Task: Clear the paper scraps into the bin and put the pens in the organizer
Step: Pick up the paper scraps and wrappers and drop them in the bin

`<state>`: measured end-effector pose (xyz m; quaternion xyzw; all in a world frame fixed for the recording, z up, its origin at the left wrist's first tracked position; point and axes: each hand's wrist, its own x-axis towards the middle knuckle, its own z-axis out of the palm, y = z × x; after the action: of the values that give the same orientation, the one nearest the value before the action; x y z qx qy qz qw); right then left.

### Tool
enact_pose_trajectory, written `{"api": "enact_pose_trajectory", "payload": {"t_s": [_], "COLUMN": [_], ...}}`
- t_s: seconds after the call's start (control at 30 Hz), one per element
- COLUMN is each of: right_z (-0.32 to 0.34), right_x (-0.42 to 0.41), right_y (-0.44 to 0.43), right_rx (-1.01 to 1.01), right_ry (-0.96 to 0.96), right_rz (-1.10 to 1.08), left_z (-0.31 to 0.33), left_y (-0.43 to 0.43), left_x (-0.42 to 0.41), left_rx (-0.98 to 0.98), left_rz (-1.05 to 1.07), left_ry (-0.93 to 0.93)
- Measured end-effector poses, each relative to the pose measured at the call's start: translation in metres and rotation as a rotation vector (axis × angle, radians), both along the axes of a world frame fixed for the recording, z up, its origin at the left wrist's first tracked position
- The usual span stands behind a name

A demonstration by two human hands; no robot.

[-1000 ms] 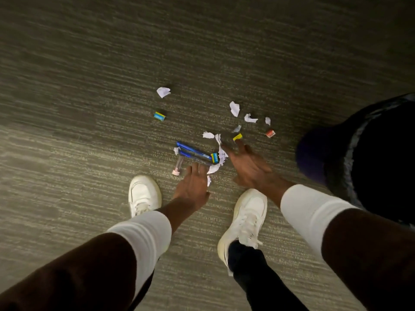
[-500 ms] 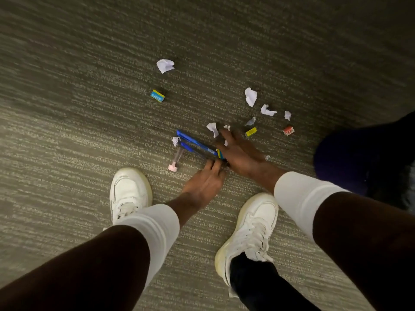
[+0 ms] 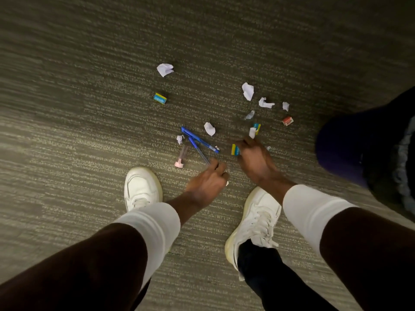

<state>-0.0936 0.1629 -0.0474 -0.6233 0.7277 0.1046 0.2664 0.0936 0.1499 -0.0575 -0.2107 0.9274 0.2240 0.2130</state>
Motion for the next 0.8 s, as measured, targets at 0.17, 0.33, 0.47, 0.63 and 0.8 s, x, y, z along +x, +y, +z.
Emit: {"api": "enact_pose_trajectory", "payload": {"t_s": [0.17, 0.33, 0.47, 0.63, 0.8], "right_z": [0.058, 0.127, 0.187, 0.252, 0.272], "right_x": [-0.018, -0.037, -0.055, -0.106, -0.165], "right_y": [0.036, 0.062, 0.068, 0.083, 0.104], "right_rx": [-0.093, -0.194, -0.376, -0.596, -0.571], "right_ry": [-0.127, -0.207, -0.209, -0.131, -0.063], "right_rz": [-0.306, -0.510, -0.659, -0.855, -1.085], "left_z": [0.053, 0.116, 0.186, 0.249, 0.274], "left_y": [0.003, -0.002, -0.008, -0.004, 0.012], "left_x": [-0.025, -0.071, -0.120, -0.186, -0.254], "left_rx": [0.043, 0.099, 0.132, 0.227, 0.260], "left_rz": [0.076, 0.167, 0.458, 0.593, 0.508], "left_ry": [0.010, 0.088, 0.289, 0.437, 0.536]}}
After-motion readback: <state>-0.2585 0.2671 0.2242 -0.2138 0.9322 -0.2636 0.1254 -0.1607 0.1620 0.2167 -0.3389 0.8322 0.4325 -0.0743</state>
